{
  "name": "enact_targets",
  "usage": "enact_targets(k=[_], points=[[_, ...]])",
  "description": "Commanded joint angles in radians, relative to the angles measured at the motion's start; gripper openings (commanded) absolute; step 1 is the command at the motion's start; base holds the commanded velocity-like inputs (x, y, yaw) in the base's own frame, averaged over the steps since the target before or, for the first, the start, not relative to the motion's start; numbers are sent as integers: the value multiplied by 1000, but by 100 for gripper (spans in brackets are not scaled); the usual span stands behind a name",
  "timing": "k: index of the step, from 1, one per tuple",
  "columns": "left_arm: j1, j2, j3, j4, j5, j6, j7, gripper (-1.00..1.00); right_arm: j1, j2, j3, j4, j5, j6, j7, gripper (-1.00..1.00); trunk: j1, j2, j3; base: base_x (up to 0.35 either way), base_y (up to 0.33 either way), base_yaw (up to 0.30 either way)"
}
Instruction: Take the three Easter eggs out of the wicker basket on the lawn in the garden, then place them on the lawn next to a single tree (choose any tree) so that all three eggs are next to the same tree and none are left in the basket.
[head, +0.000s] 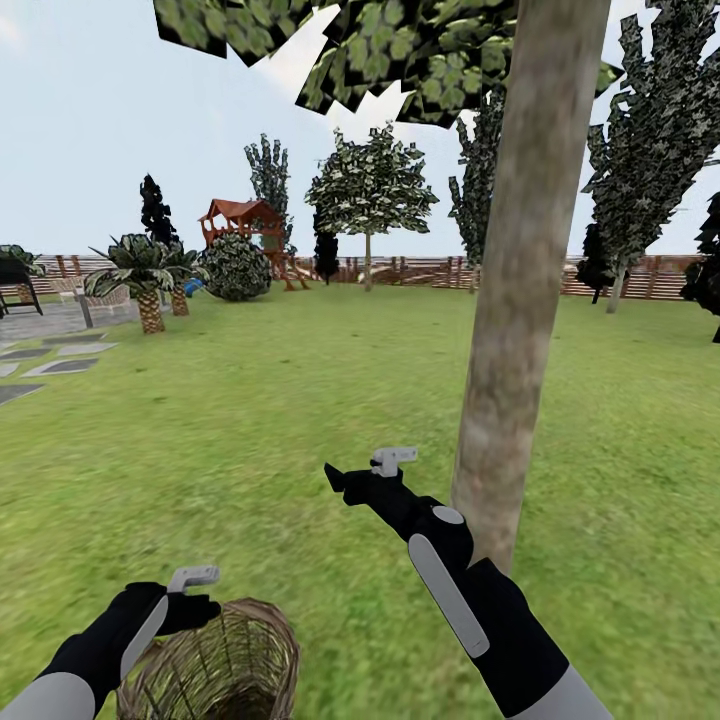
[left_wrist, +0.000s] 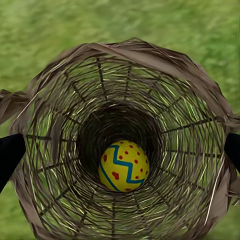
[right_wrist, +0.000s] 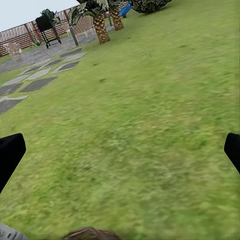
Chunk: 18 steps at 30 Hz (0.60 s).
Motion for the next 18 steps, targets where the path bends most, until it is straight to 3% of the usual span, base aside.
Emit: enact_targets(k=[1, 18], points=[[-1, 2, -6, 0, 8, 4, 2, 100, -1, 0, 2, -1, -11, 3, -10, 100, 4, -8, -4, 0, 0, 0], [-1, 2, -8, 3, 7, -17, 1, 100, -1, 0, 3, -1, -11, 3, -10, 100, 69, -127, -58, 0, 0, 0]])
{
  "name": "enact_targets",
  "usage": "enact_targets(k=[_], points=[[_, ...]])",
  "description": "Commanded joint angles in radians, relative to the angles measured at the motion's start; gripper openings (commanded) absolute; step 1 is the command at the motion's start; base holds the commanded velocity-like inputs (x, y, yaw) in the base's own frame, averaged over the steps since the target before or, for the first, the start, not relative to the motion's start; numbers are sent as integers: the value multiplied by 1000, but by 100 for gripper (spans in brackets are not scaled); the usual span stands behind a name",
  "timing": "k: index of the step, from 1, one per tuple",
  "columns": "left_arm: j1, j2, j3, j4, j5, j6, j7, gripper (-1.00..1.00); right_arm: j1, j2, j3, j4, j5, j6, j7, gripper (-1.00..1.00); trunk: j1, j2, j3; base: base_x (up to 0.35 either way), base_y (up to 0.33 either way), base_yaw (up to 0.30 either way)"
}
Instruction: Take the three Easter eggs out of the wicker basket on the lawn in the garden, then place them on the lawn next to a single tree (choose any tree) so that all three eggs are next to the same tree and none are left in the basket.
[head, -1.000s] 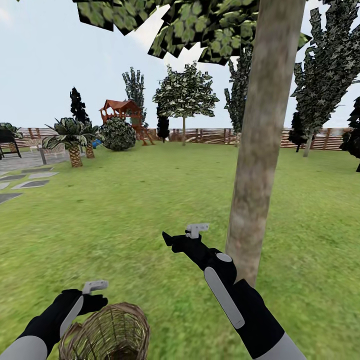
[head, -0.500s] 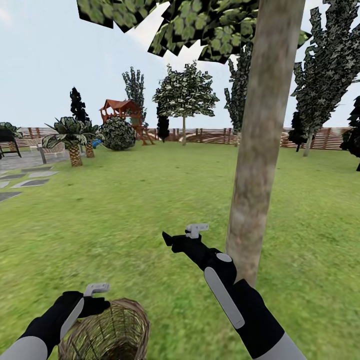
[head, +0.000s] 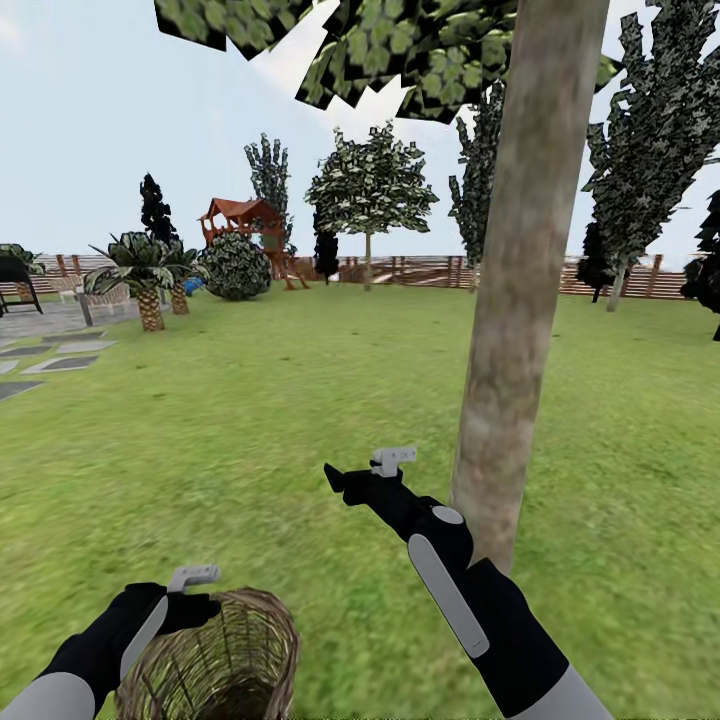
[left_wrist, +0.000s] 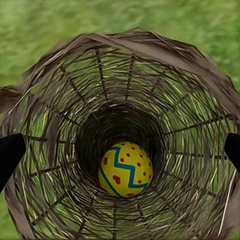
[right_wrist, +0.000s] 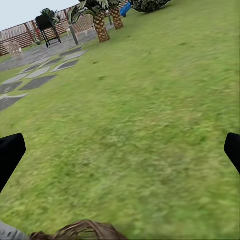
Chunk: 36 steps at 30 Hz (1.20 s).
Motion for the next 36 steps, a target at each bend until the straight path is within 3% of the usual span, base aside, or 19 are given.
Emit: enact_targets(k=[1, 36], points=[[-1, 1, -5, -1, 8, 3, 2, 100, -1, 0, 1, -1, -11, 3, -10, 100, 4, -8, -4, 0, 0, 0], [-1, 1, -6, -1, 7, 2, 2, 100, -1, 1, 1, -1, -11, 3, -10, 100, 138, -253, -114, 0, 0, 0]])
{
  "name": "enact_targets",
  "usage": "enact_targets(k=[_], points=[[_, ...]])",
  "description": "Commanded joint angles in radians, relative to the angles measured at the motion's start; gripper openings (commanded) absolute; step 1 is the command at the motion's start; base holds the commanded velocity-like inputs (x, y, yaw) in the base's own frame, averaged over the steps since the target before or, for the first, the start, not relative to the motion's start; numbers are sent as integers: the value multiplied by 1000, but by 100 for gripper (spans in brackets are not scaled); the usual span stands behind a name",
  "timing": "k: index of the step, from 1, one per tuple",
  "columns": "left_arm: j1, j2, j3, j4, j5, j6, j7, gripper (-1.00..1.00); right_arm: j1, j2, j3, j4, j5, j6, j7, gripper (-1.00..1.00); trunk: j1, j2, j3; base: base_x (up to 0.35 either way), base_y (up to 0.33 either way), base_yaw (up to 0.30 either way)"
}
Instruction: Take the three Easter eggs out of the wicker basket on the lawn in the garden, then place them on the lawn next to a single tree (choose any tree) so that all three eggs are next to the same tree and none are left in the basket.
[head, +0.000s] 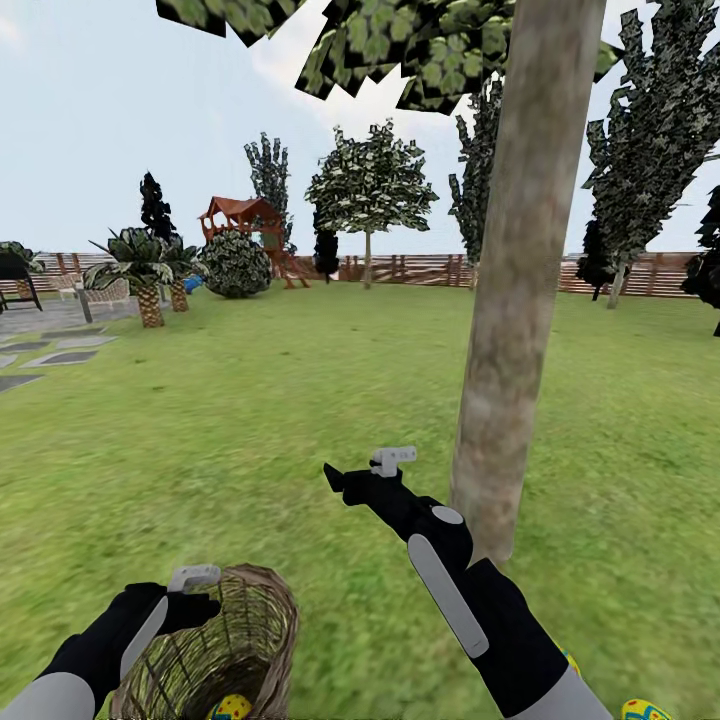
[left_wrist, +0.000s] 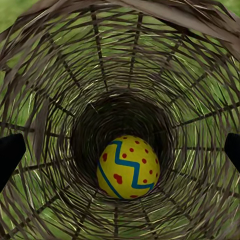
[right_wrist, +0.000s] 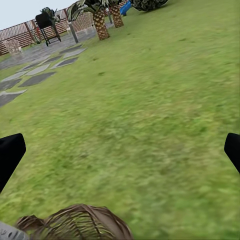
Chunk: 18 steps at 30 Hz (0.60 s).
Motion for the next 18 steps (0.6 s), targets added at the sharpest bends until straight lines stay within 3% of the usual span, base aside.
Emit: enact_targets(k=[1, 18], points=[[-1, 1, -6, -1, 8, 4, 2, 100, -1, 0, 1, -1, -11, 3, -10, 100, 4, -8, -4, 0, 0, 0], [0, 1, -6, -1, 8, 4, 2, 100, -1, 0, 1, 0, -11, 3, -10, 100, 69, -127, -58, 0, 0, 0]])
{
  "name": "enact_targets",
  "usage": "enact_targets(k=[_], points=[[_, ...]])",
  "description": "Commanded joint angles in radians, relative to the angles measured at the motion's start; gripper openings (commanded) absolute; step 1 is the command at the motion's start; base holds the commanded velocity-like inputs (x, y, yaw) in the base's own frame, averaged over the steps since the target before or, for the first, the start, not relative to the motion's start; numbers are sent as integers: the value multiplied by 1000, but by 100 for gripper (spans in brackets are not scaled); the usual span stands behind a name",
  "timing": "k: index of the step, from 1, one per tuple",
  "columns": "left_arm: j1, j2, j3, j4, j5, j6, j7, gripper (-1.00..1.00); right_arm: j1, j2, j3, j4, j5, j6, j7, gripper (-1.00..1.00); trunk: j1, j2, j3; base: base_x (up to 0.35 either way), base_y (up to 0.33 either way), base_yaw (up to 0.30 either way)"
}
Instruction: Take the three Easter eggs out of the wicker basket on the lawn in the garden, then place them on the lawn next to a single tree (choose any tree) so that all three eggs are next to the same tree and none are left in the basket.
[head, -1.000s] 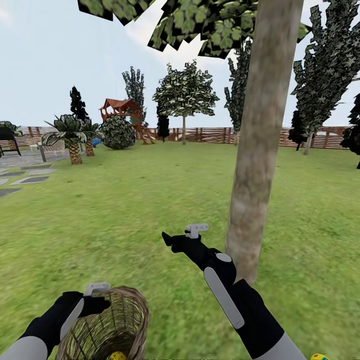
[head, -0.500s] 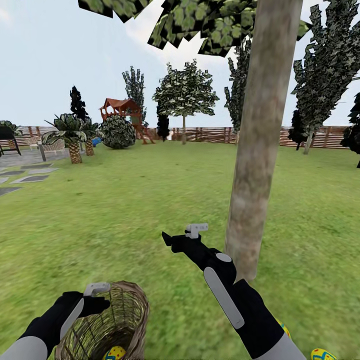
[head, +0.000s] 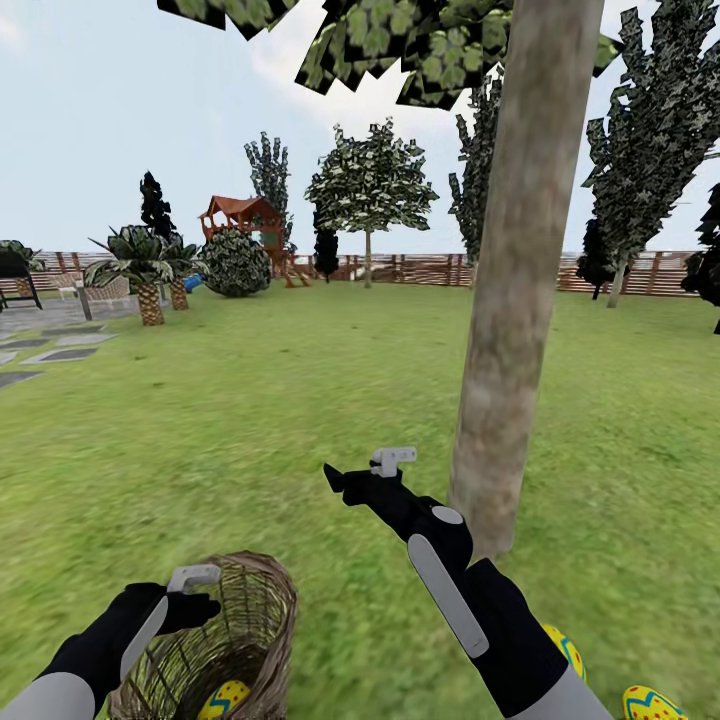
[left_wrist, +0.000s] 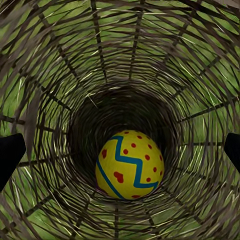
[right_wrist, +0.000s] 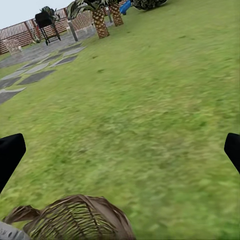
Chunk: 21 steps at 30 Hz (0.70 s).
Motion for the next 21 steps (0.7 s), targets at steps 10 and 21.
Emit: enact_targets(k=[10, 21], points=[[-1, 0, -6, -2, 9, 3, 2, 100, -1, 0, 2, -1, -11, 3, -10, 100, 38, -71, -33, 0, 0, 0], [-1, 0, -6, -2, 9, 3, 2, 100, -1, 0, 2, -1, -11, 3, -10, 100, 80, -148, -67, 0, 0, 0]])
